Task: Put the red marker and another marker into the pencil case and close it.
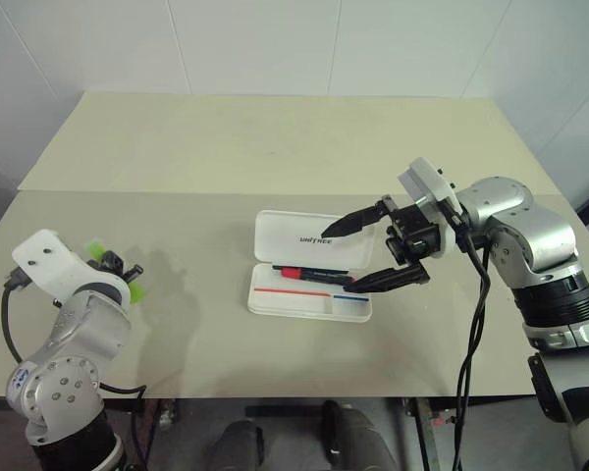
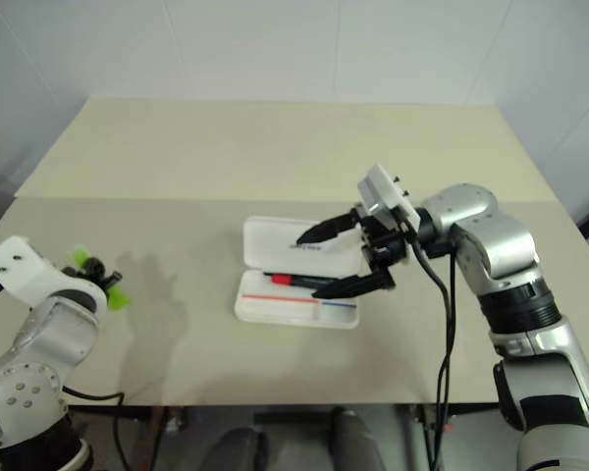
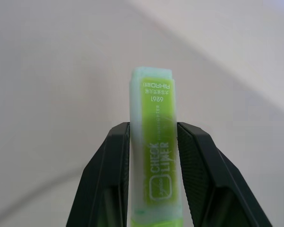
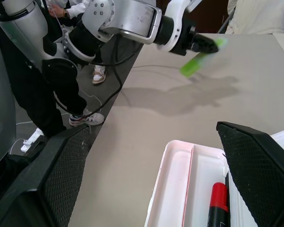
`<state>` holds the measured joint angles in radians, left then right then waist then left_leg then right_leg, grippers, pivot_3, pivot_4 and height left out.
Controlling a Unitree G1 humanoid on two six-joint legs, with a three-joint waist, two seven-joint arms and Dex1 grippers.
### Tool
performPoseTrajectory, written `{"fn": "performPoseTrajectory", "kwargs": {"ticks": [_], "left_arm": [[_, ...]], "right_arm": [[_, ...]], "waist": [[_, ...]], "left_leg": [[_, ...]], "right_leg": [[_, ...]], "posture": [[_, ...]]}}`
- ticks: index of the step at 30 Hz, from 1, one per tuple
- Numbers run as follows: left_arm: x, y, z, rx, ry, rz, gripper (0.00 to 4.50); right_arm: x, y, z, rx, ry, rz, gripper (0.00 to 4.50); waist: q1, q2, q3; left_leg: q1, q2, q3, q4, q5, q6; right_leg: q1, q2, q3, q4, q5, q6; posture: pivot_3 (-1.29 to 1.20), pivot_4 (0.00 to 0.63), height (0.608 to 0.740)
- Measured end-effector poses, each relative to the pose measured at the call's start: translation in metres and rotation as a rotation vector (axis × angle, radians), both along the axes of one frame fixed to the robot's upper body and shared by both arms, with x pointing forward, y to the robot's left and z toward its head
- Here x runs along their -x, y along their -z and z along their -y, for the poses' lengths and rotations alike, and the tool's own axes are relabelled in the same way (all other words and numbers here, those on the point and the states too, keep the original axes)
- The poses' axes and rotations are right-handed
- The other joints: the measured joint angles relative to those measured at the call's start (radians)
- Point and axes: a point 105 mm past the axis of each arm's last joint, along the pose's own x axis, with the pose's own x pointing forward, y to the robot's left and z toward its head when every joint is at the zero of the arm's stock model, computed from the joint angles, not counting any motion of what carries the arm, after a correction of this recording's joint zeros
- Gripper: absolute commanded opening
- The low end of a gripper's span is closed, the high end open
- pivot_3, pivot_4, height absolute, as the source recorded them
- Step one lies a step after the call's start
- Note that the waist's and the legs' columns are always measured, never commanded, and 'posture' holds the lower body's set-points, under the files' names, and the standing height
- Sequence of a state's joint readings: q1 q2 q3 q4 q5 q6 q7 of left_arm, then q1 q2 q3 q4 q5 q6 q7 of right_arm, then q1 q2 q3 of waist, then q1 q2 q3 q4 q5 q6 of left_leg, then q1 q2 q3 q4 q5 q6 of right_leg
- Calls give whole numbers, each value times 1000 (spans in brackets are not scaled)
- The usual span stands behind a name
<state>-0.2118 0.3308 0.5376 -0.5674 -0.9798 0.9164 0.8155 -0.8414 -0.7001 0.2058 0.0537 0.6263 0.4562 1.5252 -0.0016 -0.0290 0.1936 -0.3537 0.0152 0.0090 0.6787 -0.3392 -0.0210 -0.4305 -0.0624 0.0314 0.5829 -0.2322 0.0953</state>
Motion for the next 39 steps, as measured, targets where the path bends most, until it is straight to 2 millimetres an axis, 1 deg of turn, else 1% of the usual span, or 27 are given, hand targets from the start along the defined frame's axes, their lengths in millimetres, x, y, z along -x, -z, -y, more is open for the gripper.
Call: {"fn": "performPoseTrajectory", "kwargs": {"ticks": [2, 5, 8, 10, 12, 14, 16, 18, 21, 24, 27, 28, 30, 35, 39], "left_arm": [[-6, -13, 3, -49, 87, 69, 1067], [-12, -24, 14, -50, 209, 169, 1067], [-20, -36, 40, -66, 416, 251, 1067], [-23, -52, 63, -116, 616, 310, 1067], [-19, -68, 88, -186, 838, 363, 1067], [-14, -77, 103, -256, 1009, 378, 1067], [-13, -74, 107, -287, 1113, 353, 1067], [-15, -65, 111, -318, 1210, 312, 1067], [-12, -57, 124, -384, 1384, 276, 1067], [1, -54, 142, -499, 1624, 289, 1067], [14, -39, 157, -605, 1881, 262, 1067], [15, -33, 160, -618, 1926, 251, 1067], [14, -26, 166, -624, 1996, 247, 1067], [6, -23, 181, -668, 2043, 265, 1067], [-1, -12, 197, -668, 2067, 252, 1067]], "right_arm": [[-1, 3, 4, -12, 19, -11, 4500], [-2, 9, 6, -12, 42, -31, 4500], [-4, 13, 12, -33, 91, -40, 4500], [-4, 17, 17, -43, 129, -49, 4500], [-5, 20, 21, -56, 173, -52, 4500], [-5, 20, 26, -69, 222, -47, 4500], [-6, 19, 33, -78, 273, -31, 4500], [-5, 18, 39, -81, 313, -22, 4500], [0, 22, 44, -80, 350, -27, 4500], [8, 28, 53, -63, 397, -36, 4500], [16, 31, 68, -49, 474, -36, 4500], [17, 30, 70, -52, 488, -35, 4500], [21, 29, 72, -51, 512, -30, 4500], [30, 26, 76, -66, 560, -24, 4500], [37, 24, 75, -78, 587, -31, 4500]], "waist": [[0, 0, 0], [1, 0, 0], [3, 0, 0], [2, 0, 0], [0, 0, 0], [-2, 0, 0], [-6, 1, 0], [-3, 0, 0], [-1, 0, 0], [2, 1, 1], [6, 1, 1], [4, 1, 1], [1, 1, 1], [1, 1, 1], [2, 1, 1]], "left_leg": [[0, 0, 0, -1, 0, 0], [-1, 0, 0, -2, -1, 0], [-2, 0, 0, -3, -1, 1], [-2, 1, 0, -4, -1, 0], [-2, 1, 1, -6, -1, 0], [-1, 1, 3, -10, -1, 0], [-1, 1, 5, -13, -1, 0], [-3, 1, 5, -13, 0, 0], [-5, 2, 5, -14, 0, 0], [-7, 2, 5, -14, -1, 0], [-8, 0, 6, -13, -2, 2], [-8, 0, 6, -12, -2, 2], [-9, 1, 7, -11, -2, 3], [-8, 1, 5, -10, -1, 4], [-9, 1, 5, -7, -1, 4]], "right_leg": [[-1, 0, 0, 0, 0, 0], [-1, -1, -1, -2, 0, 0], [-2, -1, -2, -2, 1, 2], [-2, -1, -2, -5, 1, 2], [-3, -1, -2, -6, 1, 2], [-4, -1, -1, -5, 1, 3], [-7, -1, 0, -4, 3, 5], [-11, 0, -1, 0, 4, 7], [-14, 1, -1, 1, 3, 8], [-14, 1, -1, 0, 3, 8], [-14, 0, -1, -2, 3, 7], [-14, 0, 0, -2, 3, 8], [-14, 0, 1, -1, 4, 9], [-14, 1, 1, -1, 5, 12], [-14, 1, 1, 1, 6, 13]], "posture": [[0, 150, 740], [0, 150, 740], [0, 150, 740], [0, 150, 740], [0, 150, 740], [0, 150, 740], [0, 150, 740], [0, 150, 740], [0, 150, 740], [0, 150, 740], [0, 150, 740], [0, 150, 740], [0, 150, 740], [0, 150, 740], [0, 150, 740]]}}
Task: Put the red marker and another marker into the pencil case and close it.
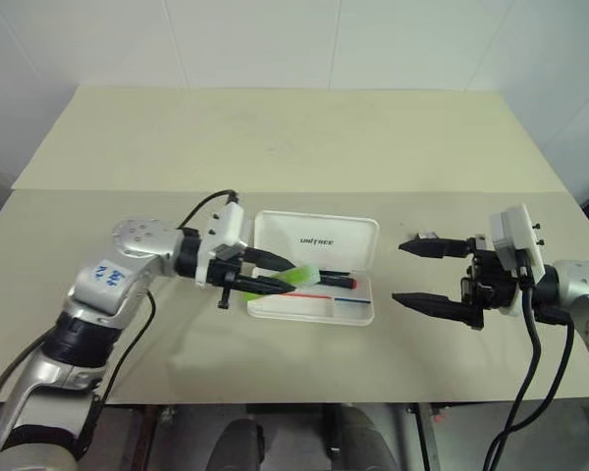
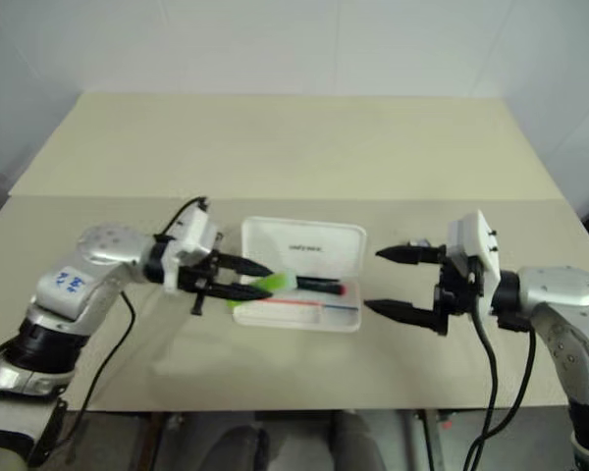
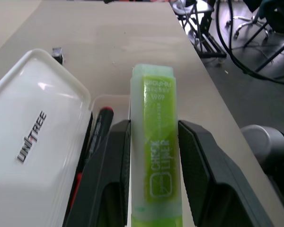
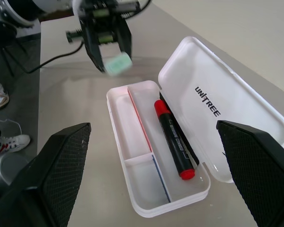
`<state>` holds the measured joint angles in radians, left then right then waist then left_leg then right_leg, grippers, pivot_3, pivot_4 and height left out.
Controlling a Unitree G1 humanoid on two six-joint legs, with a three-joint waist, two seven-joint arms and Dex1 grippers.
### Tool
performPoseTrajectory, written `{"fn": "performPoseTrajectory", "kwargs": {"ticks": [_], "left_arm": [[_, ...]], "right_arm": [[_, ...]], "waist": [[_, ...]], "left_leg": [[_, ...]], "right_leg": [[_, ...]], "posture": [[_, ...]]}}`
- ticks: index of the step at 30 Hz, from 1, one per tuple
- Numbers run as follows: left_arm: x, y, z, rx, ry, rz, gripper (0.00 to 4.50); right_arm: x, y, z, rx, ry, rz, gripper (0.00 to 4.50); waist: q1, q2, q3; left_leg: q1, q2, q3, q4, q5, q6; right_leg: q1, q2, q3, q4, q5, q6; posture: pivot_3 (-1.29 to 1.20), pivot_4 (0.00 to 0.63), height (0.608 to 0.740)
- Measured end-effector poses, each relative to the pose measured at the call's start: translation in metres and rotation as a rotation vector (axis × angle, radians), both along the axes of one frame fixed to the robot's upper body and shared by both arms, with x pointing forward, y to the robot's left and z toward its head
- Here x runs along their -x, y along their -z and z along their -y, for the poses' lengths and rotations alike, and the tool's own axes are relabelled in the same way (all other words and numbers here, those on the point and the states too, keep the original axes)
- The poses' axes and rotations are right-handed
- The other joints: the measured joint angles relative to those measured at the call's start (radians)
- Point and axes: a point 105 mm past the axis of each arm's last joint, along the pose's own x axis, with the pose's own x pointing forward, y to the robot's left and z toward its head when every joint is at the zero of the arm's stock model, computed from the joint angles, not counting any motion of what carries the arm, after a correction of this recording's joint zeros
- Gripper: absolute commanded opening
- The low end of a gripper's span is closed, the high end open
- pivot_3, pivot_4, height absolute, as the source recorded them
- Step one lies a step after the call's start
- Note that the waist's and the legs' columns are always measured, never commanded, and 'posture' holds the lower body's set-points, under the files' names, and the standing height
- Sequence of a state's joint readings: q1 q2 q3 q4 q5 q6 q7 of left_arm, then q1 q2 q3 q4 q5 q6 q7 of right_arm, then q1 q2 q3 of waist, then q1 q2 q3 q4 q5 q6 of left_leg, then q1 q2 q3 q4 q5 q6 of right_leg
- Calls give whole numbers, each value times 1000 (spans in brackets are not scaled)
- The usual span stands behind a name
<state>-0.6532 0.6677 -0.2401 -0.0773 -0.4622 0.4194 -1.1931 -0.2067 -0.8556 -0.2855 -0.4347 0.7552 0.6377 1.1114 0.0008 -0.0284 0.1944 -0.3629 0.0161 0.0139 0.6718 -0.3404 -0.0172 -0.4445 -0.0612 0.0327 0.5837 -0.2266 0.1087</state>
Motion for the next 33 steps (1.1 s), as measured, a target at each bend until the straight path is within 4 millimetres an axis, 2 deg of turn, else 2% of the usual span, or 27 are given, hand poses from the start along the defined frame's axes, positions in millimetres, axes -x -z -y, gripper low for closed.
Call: {"fn": "performPoseTrajectory", "kwargs": {"ticks": [6, 20, 33], "left_arm": [[0, 11, 8, -36, 15, -23, 1067], [-5, 33, -5, -129, 52, 0, 1067], [-4, 36, 3, -124, 111, 7, 1067]], "right_arm": [[7, -1, -5, -12, 13, -3, 4500], [11, -4, -9, -27, 43, 7, 4500], [12, -4, -11, -32, 53, 13, 4500]], "waist": [[-2, 0, 0], [0, 0, 0], [2, 0, 0]], "left_leg": [[-2, 0, -2, 7, 0, 0], [-4, -1, -3, 10, 0, 1], [-4, -1, -3, 10, 1, 1]], "right_leg": [[0, 0, 0, 1, 1, 1], [0, 0, 1, 2, 1, 3], [0, 0, 1, 3, 2, 3]], "posture": [[0, 150, 740], [0, 150, 740], [0, 150, 740]]}}
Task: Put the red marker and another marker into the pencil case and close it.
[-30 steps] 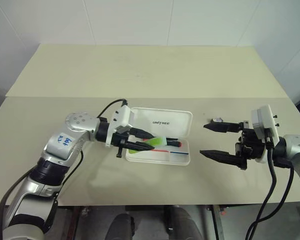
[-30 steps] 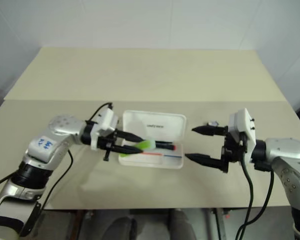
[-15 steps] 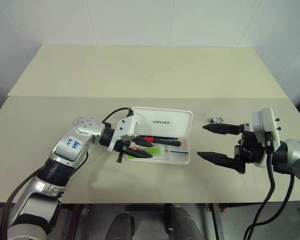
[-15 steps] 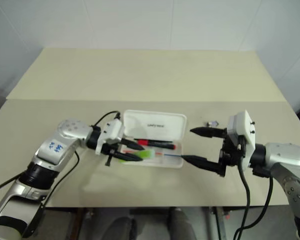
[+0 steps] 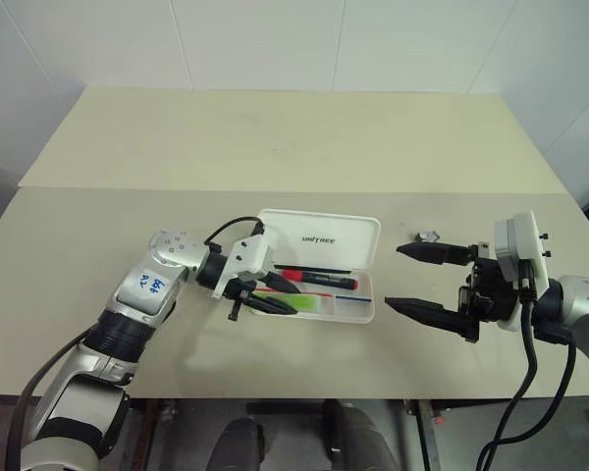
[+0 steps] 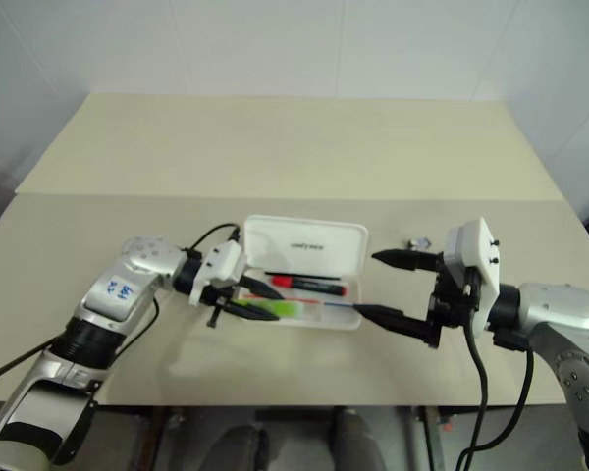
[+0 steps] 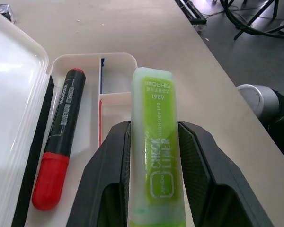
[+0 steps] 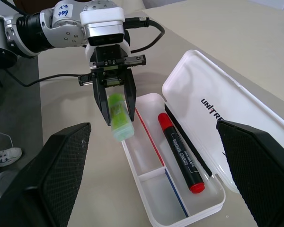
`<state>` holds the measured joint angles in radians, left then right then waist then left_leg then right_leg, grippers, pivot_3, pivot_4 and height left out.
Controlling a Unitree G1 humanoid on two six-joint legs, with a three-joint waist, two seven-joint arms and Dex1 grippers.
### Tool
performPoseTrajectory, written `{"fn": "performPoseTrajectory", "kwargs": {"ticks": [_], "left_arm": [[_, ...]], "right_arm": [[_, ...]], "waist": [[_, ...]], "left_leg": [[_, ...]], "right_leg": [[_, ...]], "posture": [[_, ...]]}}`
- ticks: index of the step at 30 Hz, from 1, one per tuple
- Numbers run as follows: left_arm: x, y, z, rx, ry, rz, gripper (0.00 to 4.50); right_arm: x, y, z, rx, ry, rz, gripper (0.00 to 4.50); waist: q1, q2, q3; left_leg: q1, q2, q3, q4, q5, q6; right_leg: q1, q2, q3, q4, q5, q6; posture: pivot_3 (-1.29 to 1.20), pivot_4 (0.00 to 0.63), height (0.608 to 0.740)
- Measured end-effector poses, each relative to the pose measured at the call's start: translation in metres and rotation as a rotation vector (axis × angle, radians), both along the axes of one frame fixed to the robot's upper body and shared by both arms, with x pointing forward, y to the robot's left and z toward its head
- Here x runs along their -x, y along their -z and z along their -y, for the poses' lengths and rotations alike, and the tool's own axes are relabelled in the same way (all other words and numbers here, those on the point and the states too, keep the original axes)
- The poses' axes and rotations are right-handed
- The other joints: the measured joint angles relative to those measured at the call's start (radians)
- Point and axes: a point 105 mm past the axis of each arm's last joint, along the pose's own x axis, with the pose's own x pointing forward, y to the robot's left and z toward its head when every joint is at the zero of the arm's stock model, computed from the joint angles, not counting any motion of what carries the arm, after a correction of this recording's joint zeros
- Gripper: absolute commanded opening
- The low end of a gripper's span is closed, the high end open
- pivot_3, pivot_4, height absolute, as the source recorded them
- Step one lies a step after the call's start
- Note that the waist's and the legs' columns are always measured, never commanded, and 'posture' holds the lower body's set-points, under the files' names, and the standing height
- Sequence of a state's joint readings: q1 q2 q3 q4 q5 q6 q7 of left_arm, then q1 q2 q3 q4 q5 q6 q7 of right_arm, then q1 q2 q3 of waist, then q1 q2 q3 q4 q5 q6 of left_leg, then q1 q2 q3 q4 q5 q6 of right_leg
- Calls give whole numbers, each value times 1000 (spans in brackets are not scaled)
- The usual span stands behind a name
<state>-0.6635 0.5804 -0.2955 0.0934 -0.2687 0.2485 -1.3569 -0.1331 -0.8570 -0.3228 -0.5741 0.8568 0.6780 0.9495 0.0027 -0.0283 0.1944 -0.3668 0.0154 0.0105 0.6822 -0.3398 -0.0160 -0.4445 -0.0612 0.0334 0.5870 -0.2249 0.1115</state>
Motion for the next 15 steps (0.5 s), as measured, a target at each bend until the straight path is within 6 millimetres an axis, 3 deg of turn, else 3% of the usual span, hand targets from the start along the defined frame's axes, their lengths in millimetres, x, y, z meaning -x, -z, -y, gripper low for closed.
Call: {"fn": "performPoseTrajectory", "kwargs": {"ticks": [15], "left_arm": [[-8, 6, 8, -23, 13, 7, 1067]], "right_arm": [[1, 2, -2, -14, 21, 9, 4500]], "waist": [[-1, 0, 0]], "left_leg": [[0, 0, 0, 0, 0, 0]], "right_leg": [[0, 0, 0, 3, 0, 0]], "posture": [[0, 150, 740]]}}
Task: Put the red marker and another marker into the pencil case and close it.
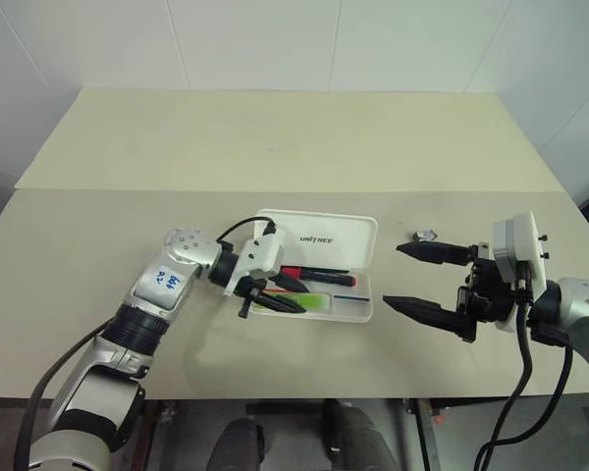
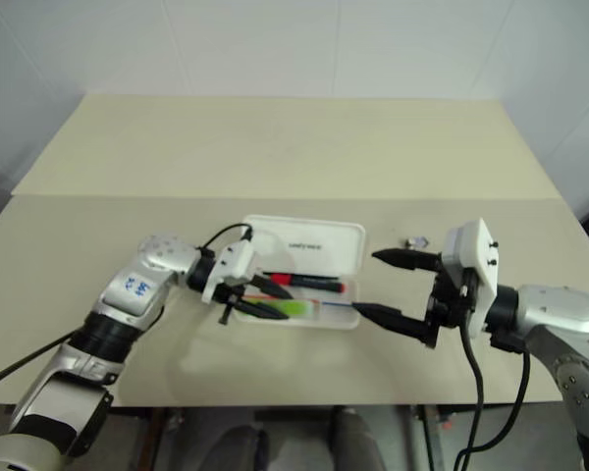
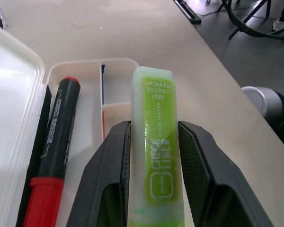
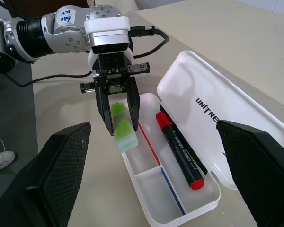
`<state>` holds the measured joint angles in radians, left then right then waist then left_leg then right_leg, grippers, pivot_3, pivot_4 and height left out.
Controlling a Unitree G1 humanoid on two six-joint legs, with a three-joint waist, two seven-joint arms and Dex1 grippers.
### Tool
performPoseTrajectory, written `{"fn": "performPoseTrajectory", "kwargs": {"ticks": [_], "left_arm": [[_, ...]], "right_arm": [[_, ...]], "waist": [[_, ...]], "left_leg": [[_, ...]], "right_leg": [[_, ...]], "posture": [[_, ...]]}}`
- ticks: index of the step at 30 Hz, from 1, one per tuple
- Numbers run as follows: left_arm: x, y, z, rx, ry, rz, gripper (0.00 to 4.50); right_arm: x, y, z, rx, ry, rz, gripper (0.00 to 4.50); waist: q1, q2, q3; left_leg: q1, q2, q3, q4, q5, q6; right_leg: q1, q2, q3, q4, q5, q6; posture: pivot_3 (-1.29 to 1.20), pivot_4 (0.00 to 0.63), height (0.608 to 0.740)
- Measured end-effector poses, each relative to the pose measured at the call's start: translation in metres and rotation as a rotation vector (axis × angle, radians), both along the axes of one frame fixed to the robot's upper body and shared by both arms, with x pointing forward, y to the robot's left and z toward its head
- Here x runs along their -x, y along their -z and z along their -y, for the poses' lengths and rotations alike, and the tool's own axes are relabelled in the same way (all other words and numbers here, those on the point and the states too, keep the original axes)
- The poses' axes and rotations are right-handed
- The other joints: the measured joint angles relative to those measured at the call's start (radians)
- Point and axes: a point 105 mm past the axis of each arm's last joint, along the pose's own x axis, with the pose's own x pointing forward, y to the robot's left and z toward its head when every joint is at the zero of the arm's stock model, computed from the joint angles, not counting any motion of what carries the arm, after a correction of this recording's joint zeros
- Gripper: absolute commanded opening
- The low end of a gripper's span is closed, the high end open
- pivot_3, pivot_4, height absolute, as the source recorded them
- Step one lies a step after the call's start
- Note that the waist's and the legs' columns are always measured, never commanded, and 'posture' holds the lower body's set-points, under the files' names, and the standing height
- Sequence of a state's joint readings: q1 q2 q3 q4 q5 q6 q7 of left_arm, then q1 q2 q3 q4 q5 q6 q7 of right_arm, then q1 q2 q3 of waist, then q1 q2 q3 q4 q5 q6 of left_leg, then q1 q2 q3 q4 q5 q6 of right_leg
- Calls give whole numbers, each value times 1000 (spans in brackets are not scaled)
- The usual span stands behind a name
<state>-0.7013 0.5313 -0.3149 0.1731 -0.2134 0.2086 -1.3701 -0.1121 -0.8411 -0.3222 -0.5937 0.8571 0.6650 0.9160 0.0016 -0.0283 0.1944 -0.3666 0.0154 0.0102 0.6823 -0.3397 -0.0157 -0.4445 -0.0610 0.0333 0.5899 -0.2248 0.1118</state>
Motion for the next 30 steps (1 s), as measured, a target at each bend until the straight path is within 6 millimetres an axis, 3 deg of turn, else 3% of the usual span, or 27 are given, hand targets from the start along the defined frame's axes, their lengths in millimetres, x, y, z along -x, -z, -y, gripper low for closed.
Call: {"fn": "performPoseTrajectory", "kwargs": {"ticks": [8, 18, 22, 30], "left_arm": [[-5, 6, -4, -20, -25, -2, 1067], [-6, 7, -6, -34, -37, -11, 4475], [-4, 2, -3, -5, -35, -31, 4475], [9, -31, -2, 152, 36, -51, 4475]], "right_arm": [[0, -1, 0, -3, 4, 9, 4500], [-1, -2, -2, -3, -3, 13, 4500], [-2, -3, -5, -5, -18, 19, 4500], [-13, -3, -7, -26, -28, 24, 4500]], "waist": [[0, 0, 0], [0, 0, 0], [0, 0, 0], [-2, 0, 0]], "left_leg": [[0, 0, 0, 1, 0, 0], [0, 0, 0, 1, 0, 0], [0, 0, 0, 1, 0, 0], [0, 0, 0, 1, 0, 0]], "right_leg": [[0, 0, 0, 0, 0, 0], [0, 0, 0, 1, 0, 0], [0, 0, 0, 1, 0, 0], [0, 0, 0, 2, 0, 1]], "posture": [[0, 150, 740], [0, 150, 740], [0, 150, 740], [0, 150, 740]]}}
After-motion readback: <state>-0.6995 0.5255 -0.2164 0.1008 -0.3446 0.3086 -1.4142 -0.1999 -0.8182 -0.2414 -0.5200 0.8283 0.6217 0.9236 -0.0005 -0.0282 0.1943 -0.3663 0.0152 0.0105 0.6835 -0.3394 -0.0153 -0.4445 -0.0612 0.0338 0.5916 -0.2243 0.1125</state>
